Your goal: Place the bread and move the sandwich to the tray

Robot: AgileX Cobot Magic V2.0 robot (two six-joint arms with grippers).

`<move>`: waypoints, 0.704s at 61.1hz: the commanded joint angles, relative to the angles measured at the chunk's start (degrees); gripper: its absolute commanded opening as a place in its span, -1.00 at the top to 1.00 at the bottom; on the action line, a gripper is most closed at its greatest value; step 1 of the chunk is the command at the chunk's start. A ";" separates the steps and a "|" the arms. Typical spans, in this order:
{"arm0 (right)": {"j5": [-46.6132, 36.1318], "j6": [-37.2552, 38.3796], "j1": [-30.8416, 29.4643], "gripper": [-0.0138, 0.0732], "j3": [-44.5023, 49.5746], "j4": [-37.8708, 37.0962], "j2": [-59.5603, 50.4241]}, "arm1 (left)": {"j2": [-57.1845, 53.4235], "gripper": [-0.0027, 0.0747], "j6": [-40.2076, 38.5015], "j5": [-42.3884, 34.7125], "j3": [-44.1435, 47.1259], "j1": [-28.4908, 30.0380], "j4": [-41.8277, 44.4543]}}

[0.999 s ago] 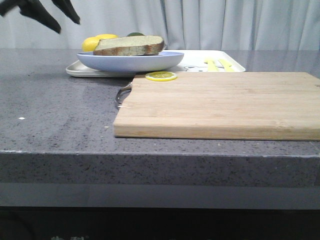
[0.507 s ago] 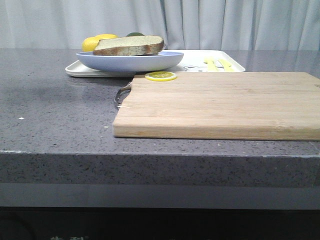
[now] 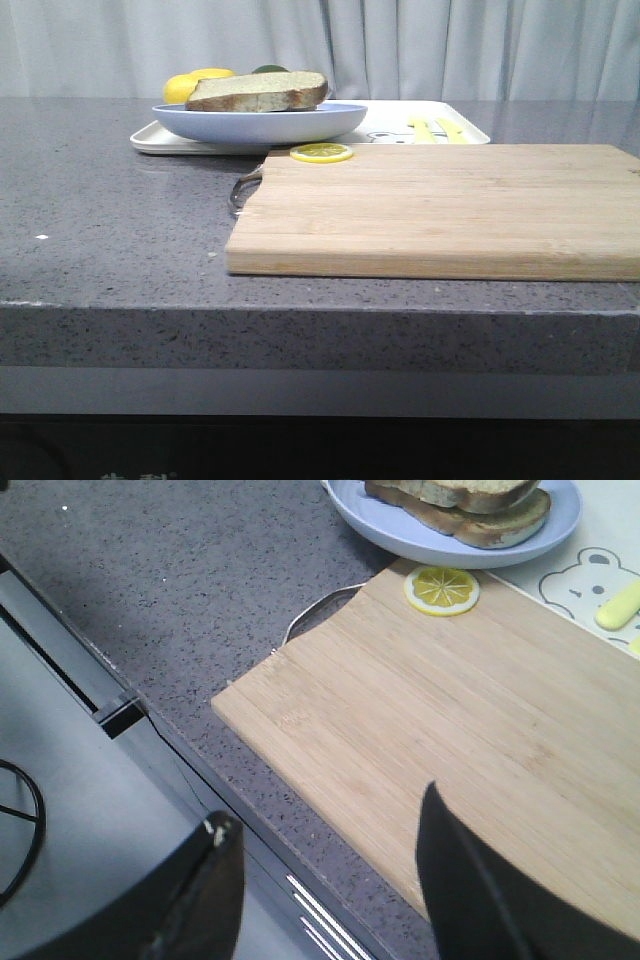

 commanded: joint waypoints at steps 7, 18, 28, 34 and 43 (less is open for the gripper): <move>-3.61 -0.06 -0.42 -0.27 -1.50 0.87 -0.46 | -11.63 0.11 0.09 -4.87 4.28 -0.40 3.14; -4.60 -0.06 -0.42 -0.27 -1.50 1.73 -0.46 | -18.09 0.11 0.01 -1.70 5.33 -0.40 4.90; -4.55 -0.06 -0.42 -0.27 -1.50 1.72 -0.46 | -18.85 0.11 -0.12 -1.48 5.33 -0.40 5.32; -4.60 -0.06 -0.42 -0.27 -1.50 0.07 -0.46 | -18.85 0.11 -1.54 -1.48 5.33 -0.40 6.44; -4.60 -0.06 -0.42 -0.27 -1.50 -0.74 -0.46 | -18.85 0.11 -6.56 -1.58 5.33 -0.40 11.02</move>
